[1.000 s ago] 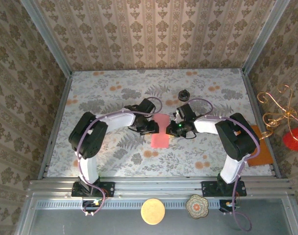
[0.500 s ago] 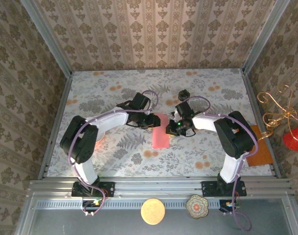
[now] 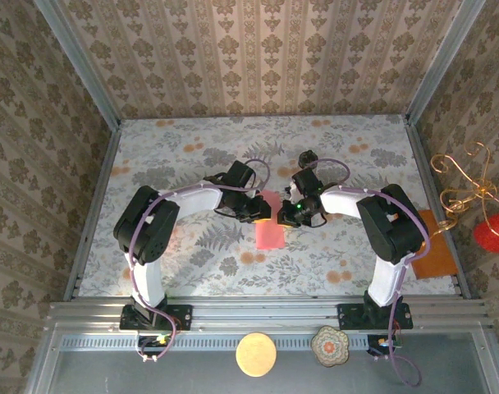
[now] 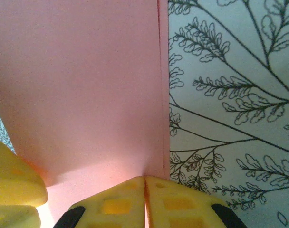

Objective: Fold a paper plane with a square sheet of paper (pick it up from the middle)

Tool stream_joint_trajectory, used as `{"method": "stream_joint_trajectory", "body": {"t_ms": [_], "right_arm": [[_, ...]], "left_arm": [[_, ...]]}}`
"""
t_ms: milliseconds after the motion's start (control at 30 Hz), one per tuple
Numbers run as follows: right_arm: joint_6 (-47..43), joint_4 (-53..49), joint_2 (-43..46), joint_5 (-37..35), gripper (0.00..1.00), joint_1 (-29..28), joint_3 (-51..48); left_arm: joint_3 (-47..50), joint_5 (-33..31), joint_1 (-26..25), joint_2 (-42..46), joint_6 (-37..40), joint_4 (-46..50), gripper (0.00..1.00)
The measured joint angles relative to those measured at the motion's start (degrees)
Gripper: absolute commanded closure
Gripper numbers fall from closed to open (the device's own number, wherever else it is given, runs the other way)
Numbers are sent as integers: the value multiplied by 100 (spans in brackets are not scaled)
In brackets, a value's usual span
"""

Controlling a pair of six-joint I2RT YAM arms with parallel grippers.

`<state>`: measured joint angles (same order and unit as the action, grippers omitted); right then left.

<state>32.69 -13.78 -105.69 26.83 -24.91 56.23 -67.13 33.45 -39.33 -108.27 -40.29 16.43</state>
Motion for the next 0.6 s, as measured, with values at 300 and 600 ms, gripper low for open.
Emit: {"method": "stream_joint_trajectory", "body": {"t_ms": [300,600], "right_arm": [[2,-17,-9,2,88,0,9],[2,-52,-24,0,88,2,31]], "left_arm": [[0,-44,-7,-247,4,63,80],[157,-46,125,-247,52,68,80]]}}
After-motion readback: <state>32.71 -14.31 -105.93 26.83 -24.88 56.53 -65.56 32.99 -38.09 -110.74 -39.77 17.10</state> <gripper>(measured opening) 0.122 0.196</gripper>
